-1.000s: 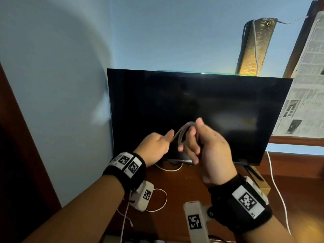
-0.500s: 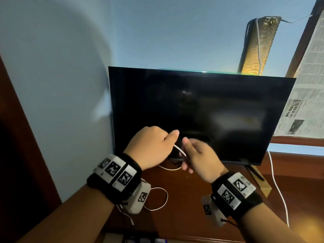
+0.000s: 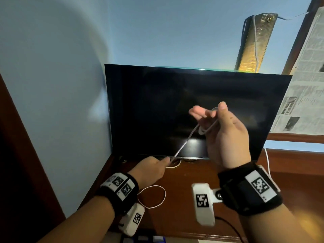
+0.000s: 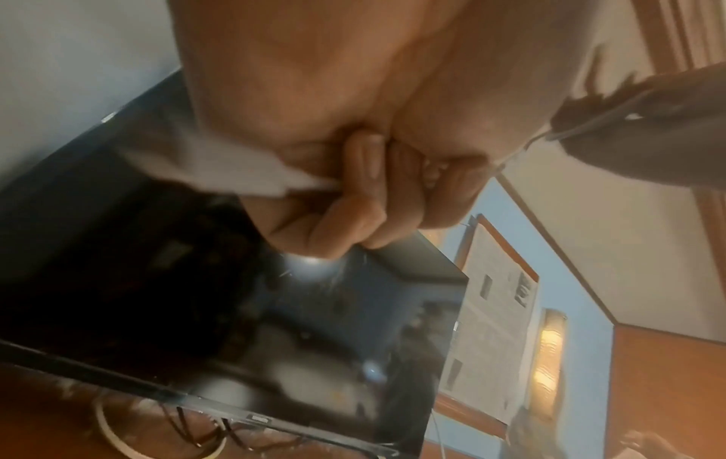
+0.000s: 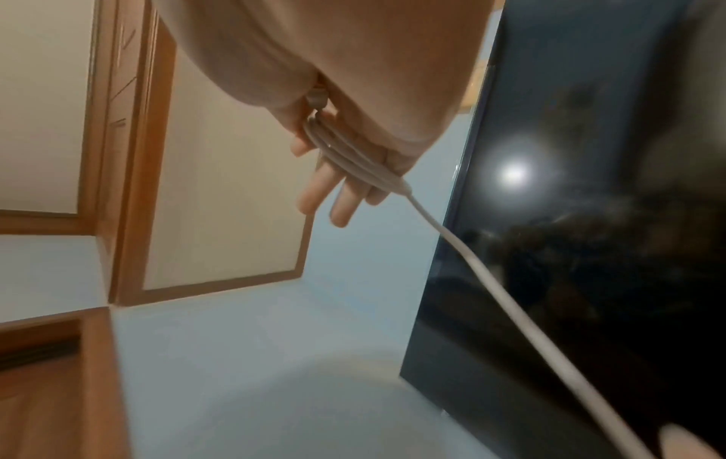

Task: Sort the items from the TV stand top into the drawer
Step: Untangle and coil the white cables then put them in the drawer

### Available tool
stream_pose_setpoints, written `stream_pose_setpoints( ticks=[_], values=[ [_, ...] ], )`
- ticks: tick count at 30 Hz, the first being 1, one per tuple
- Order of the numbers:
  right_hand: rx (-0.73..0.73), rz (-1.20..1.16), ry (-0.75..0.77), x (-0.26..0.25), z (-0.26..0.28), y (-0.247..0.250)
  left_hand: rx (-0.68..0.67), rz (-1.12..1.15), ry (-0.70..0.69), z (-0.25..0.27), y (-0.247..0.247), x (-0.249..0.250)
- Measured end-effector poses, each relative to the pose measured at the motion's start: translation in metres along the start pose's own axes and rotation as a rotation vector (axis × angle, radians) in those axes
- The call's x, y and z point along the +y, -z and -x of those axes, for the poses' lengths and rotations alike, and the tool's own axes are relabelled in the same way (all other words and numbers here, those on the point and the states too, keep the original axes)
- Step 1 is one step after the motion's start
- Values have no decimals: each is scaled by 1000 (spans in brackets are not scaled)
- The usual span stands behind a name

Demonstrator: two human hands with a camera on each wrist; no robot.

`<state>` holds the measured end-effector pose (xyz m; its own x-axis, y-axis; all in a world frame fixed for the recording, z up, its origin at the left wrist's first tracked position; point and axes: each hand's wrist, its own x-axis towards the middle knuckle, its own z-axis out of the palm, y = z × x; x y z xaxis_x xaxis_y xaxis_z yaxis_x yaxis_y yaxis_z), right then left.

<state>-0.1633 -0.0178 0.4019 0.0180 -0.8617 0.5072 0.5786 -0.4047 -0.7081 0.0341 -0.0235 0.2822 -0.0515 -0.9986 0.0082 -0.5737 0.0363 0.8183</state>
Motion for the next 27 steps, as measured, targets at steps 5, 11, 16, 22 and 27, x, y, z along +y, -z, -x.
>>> stream_pose_setpoints(
  ticks=[5, 11, 16, 22, 27],
  values=[
    [20, 797, 76, 37, -12, 40, -11, -182, -155, 34, 7, 31],
    [-240, 1010, -307, 80, 30, 44, 280, -534, -413, 50, 43, 85],
    [-262, 643, -499, 77, 66, 19, 390, -496, -377, 24, 63, 76],
    [-142, 152, -463, 76, 76, 2, 251, -156, -132, 14, 34, 5],
    [13, 68, -457, 83, 81, -3, 215, -57, -223, 56, -3, -23]
  ],
)
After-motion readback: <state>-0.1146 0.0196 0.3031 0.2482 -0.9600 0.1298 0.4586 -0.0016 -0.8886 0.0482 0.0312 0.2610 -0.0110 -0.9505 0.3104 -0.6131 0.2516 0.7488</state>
